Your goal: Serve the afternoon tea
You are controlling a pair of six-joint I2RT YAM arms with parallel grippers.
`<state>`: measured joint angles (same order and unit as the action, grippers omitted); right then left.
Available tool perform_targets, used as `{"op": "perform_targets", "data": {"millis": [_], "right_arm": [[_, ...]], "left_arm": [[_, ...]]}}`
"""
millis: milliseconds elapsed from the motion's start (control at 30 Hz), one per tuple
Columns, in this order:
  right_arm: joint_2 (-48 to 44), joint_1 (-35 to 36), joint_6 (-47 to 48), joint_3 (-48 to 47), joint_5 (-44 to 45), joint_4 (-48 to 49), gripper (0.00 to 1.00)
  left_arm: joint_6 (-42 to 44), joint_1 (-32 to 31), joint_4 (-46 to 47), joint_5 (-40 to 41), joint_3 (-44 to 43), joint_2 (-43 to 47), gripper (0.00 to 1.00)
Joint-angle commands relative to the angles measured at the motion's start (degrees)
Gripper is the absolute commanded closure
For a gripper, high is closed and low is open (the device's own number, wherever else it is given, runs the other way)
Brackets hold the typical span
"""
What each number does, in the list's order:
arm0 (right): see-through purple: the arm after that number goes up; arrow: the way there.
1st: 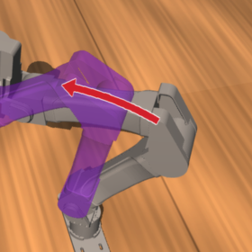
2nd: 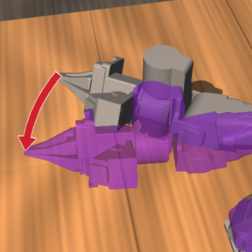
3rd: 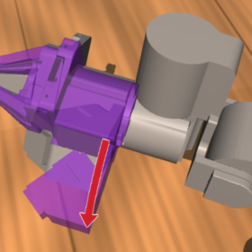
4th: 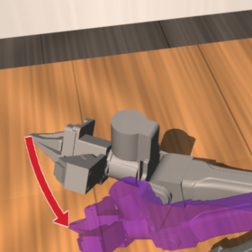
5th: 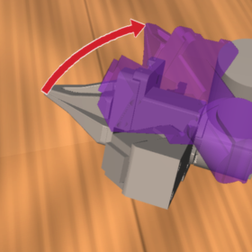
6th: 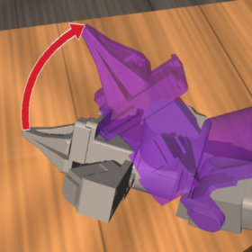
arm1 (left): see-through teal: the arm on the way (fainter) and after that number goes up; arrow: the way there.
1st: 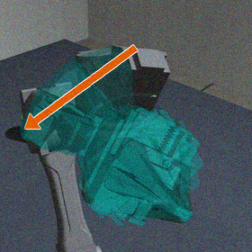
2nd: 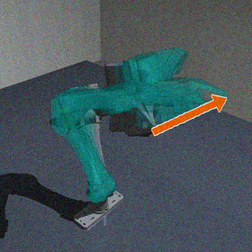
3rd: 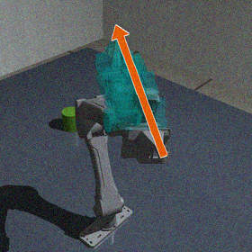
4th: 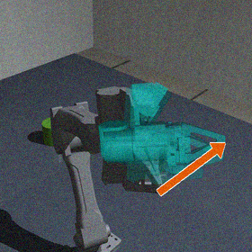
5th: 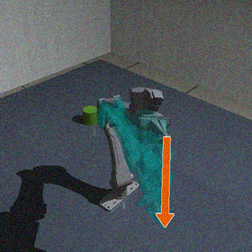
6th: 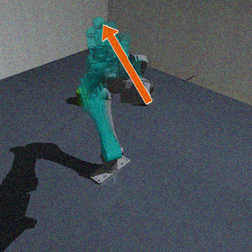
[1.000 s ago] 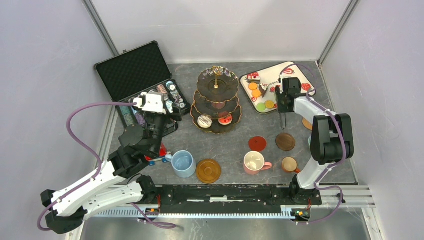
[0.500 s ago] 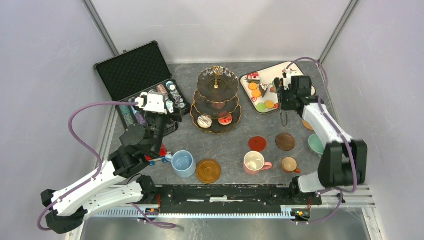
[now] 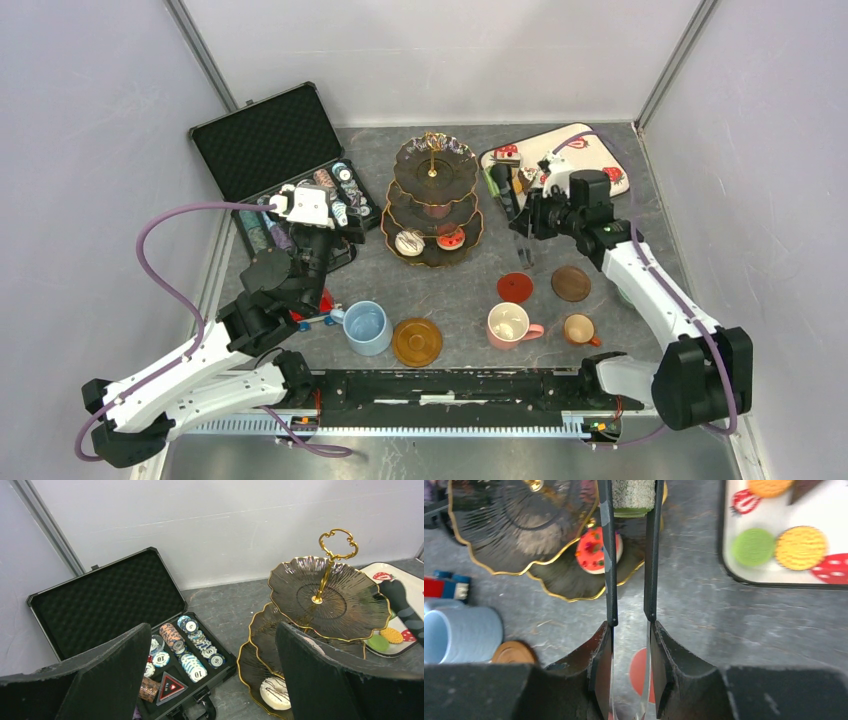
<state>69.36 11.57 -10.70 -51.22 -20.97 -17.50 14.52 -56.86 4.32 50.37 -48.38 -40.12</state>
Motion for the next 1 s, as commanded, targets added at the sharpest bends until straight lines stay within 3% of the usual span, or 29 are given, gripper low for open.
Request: {"op": "perform_targets", "data": {"millis": [0,367,967], "right_arm": [[1.1,2.7,-5.2,0.4,-6.1,8.6,0.82],[7.1,8.7,-6.7,-3.7,-4.8,11.2,0.80],[15.4,13.0,-3.8,-12.0,3.0,7.1,0.60]], "left_arm": [[-2.9,0.3,0.0,-1.1,-1.8,0.1,0.00],[-3.0,0.3,-0.3,-1.2,-2.0,-0.2,0.00],[-2.8,0.3,-0.1,-1.1,-1.8,-0.2,0.00]]}}
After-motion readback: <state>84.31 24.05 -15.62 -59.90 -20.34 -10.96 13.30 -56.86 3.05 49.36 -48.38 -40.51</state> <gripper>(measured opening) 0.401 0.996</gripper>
